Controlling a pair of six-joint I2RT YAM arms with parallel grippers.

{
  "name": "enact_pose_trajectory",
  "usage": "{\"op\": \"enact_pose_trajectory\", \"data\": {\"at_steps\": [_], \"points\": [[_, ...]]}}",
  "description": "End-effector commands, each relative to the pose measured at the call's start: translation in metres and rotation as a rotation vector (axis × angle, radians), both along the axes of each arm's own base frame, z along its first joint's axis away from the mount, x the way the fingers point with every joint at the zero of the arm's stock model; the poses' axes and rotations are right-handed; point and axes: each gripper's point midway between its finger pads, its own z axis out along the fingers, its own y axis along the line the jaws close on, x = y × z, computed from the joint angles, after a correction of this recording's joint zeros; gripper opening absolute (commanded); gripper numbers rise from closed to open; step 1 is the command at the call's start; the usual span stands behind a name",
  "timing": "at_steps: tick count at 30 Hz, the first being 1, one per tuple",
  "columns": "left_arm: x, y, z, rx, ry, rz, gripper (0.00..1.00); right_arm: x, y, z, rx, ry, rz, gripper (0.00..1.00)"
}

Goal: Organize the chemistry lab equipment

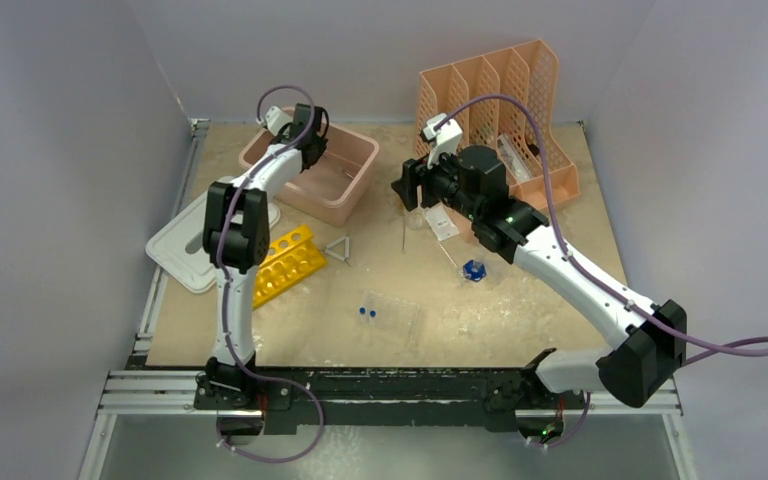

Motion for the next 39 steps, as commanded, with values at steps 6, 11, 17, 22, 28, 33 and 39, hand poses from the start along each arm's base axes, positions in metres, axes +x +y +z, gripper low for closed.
{"op": "enact_pose_trajectory", "data": {"at_steps": [6,11,17,22,28,33,39], "points": [[0.018,-0.001,0.026,-0.022,-0.068,0.047,0.25,0.006,-0.003,0.016,0.000,-0.073,-0.009,0.66],[0.018,0.000,0.046,0.014,-0.097,0.025,0.40,0.008,-0.009,0.017,-0.021,-0.089,-0.032,0.67],[0.016,-0.008,0.084,0.026,-0.141,-0.051,0.42,0.008,-0.008,0.014,-0.022,-0.086,-0.031,0.67],[-0.004,-0.014,0.146,0.051,-0.230,-0.131,0.43,0.015,-0.008,0.003,-0.045,-0.083,-0.047,0.67],[-0.050,-0.012,0.218,0.140,-0.321,-0.275,0.51,0.022,0.017,-0.035,-0.086,0.018,0.001,0.66],[-0.100,0.001,0.244,0.262,-0.308,-0.370,0.64,0.022,0.055,-0.071,-0.142,0.070,-0.005,0.66],[-0.152,0.011,0.244,0.299,-0.290,-0.430,0.69,0.033,0.048,-0.102,-0.166,0.198,-0.167,0.66]]}}
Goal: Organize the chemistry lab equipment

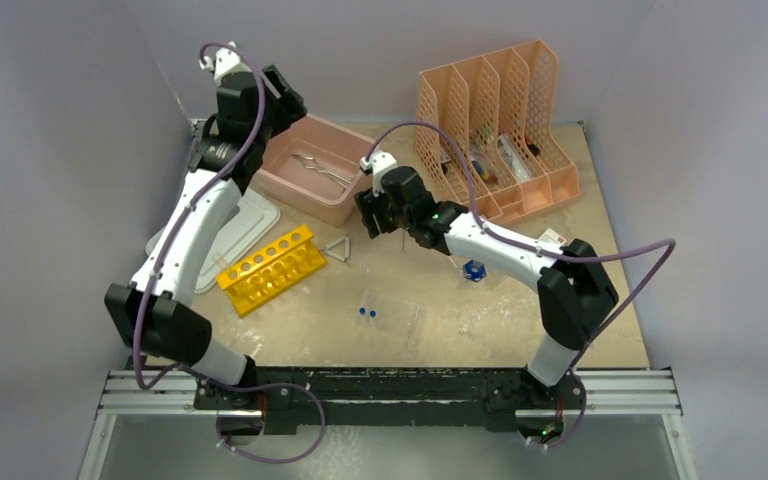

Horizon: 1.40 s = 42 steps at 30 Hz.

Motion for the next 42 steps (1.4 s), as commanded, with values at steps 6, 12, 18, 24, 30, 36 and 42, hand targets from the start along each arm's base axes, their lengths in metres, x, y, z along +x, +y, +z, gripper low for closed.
{"op": "enact_pose_trajectory", "data": {"at_steps": [6,12,18,24,30,36,42], "points": [[-0.058,0.001,-0.035,0.065,0.057,-0.117,0.68,0.026,-0.059,0.014,-0.038,0.020,-0.436,0.54],[-0.072,-0.001,-0.047,0.024,0.051,-0.128,0.67,0.020,-0.079,-0.006,-0.065,0.111,-0.467,0.42],[-0.074,-0.007,-0.043,-0.036,0.045,-0.134,0.65,0.005,-0.063,-0.032,-0.033,0.224,-0.398,0.56],[-0.076,-0.003,-0.020,-0.078,-0.034,-0.104,0.64,-0.014,-0.060,-0.058,0.004,0.297,-0.375,0.54],[-0.080,-0.004,-0.016,-0.087,-0.048,-0.114,0.64,-0.001,-0.063,-0.076,-0.014,0.289,-0.459,0.43],[-0.087,-0.002,-0.015,-0.055,-0.037,-0.125,0.64,0.026,-0.064,-0.093,-0.025,0.244,-0.571,0.44],[-0.087,-0.004,-0.014,-0.041,-0.026,-0.146,0.64,0.039,-0.058,-0.099,-0.013,0.223,-0.594,0.38]]}}
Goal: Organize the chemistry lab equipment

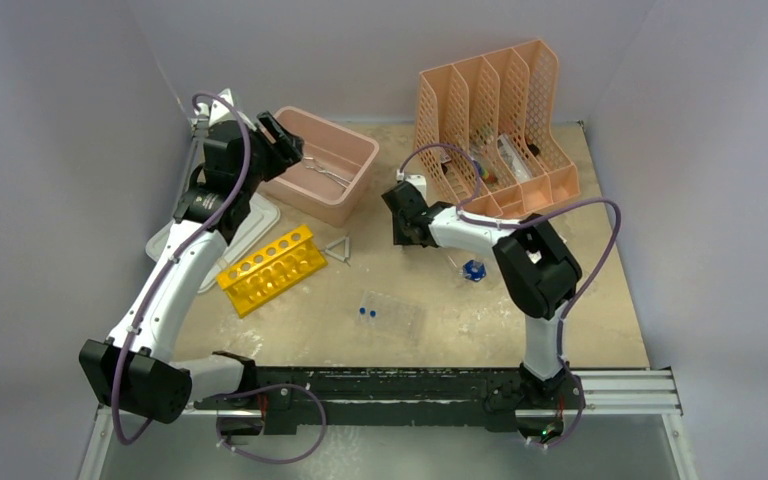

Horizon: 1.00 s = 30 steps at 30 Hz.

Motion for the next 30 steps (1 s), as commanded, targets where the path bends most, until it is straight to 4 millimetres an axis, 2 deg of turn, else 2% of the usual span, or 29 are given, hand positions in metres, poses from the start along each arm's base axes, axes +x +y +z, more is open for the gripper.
{"op": "enact_pose_trajectory", "data": {"at_steps": [1,7,13,16,19,23,30], "points": [[-0.004,-0.001,0.025,0.018,-0.061,-0.028,0.64,0.027,0.011,0.029,0.052,-0.118,-0.063,0.37],[-0.006,0.013,0.045,0.114,-0.093,0.004,0.64,0.028,0.009,0.009,0.017,-0.084,-0.073,0.30],[-0.007,0.019,0.047,0.141,-0.096,0.025,0.64,0.025,0.004,-0.005,-0.019,-0.057,-0.078,0.24],[-0.006,0.016,0.043,0.137,-0.090,0.010,0.64,0.022,0.002,-0.009,-0.037,-0.045,-0.070,0.15],[-0.006,0.014,0.041,0.127,-0.087,0.002,0.64,0.017,-0.002,-0.015,-0.064,-0.012,-0.058,0.00],[-0.007,0.010,0.035,0.107,-0.073,-0.009,0.64,0.019,0.001,0.003,-0.050,-0.051,-0.018,0.00],[-0.007,0.003,0.020,0.058,-0.039,-0.029,0.64,0.014,0.016,0.070,0.118,-0.144,0.047,0.00]]}}
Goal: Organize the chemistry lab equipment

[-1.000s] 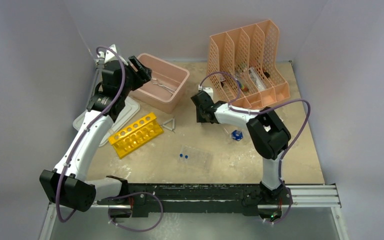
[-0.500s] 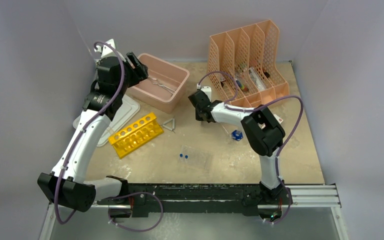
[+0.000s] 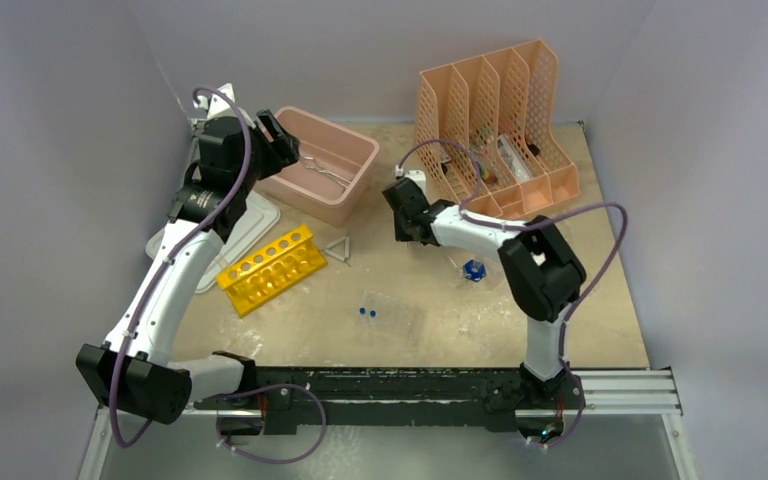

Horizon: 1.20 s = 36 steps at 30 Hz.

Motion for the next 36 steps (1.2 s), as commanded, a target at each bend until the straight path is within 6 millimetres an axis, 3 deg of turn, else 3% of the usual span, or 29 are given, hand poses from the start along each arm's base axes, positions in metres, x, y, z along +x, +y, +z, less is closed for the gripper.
{"op": "enact_pose_trajectory", "data": {"at_steps": [1,11,15,19,21,23,29,35,36], "points": [[-0.002,-0.007,0.007,-0.055,-0.027,-0.019,0.64,0.003,0.020,0.076,0.169,-0.124,0.055,0.00],[-0.010,-0.031,0.011,-0.093,-0.017,-0.157,0.74,0.009,0.038,0.170,0.392,-0.307,0.079,0.00],[-0.013,-0.053,0.008,-0.192,-0.001,-0.246,0.76,0.010,0.071,0.218,0.486,-0.437,0.303,0.00],[-0.010,-0.085,0.012,-0.370,-0.027,-0.376,0.77,0.005,0.101,0.249,0.557,-0.461,0.470,0.00],[-0.005,-0.092,0.005,-0.430,-0.020,-0.386,0.76,0.001,0.112,0.265,0.607,-0.473,0.525,0.00],[-0.001,-0.098,-0.007,-0.464,0.006,-0.399,0.74,-0.003,0.119,0.275,0.643,-0.481,0.562,0.00],[0.009,-0.111,-0.011,-0.522,-0.009,-0.449,0.63,-0.009,0.134,0.285,0.691,-0.475,0.647,0.00],[0.016,-0.113,-0.015,-0.521,-0.010,-0.450,0.36,-0.009,0.140,0.283,0.693,-0.463,0.679,0.00],[0.017,-0.112,-0.017,-0.512,-0.007,-0.444,0.27,-0.008,0.141,0.281,0.687,-0.459,0.682,0.00]]}}
